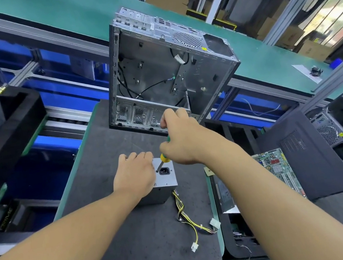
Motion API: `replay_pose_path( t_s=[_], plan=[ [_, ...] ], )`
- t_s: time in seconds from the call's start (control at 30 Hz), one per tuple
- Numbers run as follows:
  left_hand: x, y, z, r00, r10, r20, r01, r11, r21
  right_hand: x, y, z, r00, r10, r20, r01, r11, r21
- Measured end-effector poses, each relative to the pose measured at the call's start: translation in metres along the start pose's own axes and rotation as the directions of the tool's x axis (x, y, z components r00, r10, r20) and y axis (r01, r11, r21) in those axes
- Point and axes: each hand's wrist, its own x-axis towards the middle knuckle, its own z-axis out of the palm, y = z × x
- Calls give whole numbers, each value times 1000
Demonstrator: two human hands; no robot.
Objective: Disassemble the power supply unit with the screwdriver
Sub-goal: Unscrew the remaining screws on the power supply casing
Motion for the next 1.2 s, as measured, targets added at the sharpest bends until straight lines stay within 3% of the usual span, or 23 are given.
replay_pose_path(
  t_s=[0.17, 0.3, 0.4, 0.53, 0.83, 0.9, 0.97, 1.07, 1.1, 1.2],
  plan=[
    [1, -1, -1, 1000, -10, -1, 10, 999, -30, 3, 1, 6, 992, -9, -126, -11, 988, -157],
    [1, 0, -2, 1000, -3, 5, 3, 1000, -30, 5, -2, 1, 988, 6, -154, -3, 1000, 18],
    [1, 0, -1, 1000, -7, 5, 7, 1000, -20, 4, -6, -5, 995, 32, -97, -28, 999, 40],
    [2, 1, 0, 1000, -9, 6, 9, 1000, -17, 5, -5, -10, 996, 90, -11, -90, 992, -85],
    [4, -2, 0, 1000, -5, 22, 6, 999, -42, 10, 3, -12, 999, 22, 36, -15, 985, -171],
    [5, -3, -3, 1000, 11, 25, -8, 994, -111, 10, 3, -10, 999, 3, 43, 4, 985, -172],
    [6, -4, -9, 998, 54, 23, -45, 957, -288, 10, 4, -8, 997, 0, 73, 12, 985, -175],
    [6, -10, -18, 996, 55, 73, 0, 797, -605, 9, 4, -7, 996, -16, 82, 29, 987, -160],
    [6, -12, -19, 993, 76, 88, -1, 763, -646, 9, 4, -7, 997, -22, 70, 32, 989, -145],
    [3, -12, -14, 981, 181, 75, -104, 806, -583, 10, 3, -7, 999, -38, 33, 41, 994, -102]
  ],
)
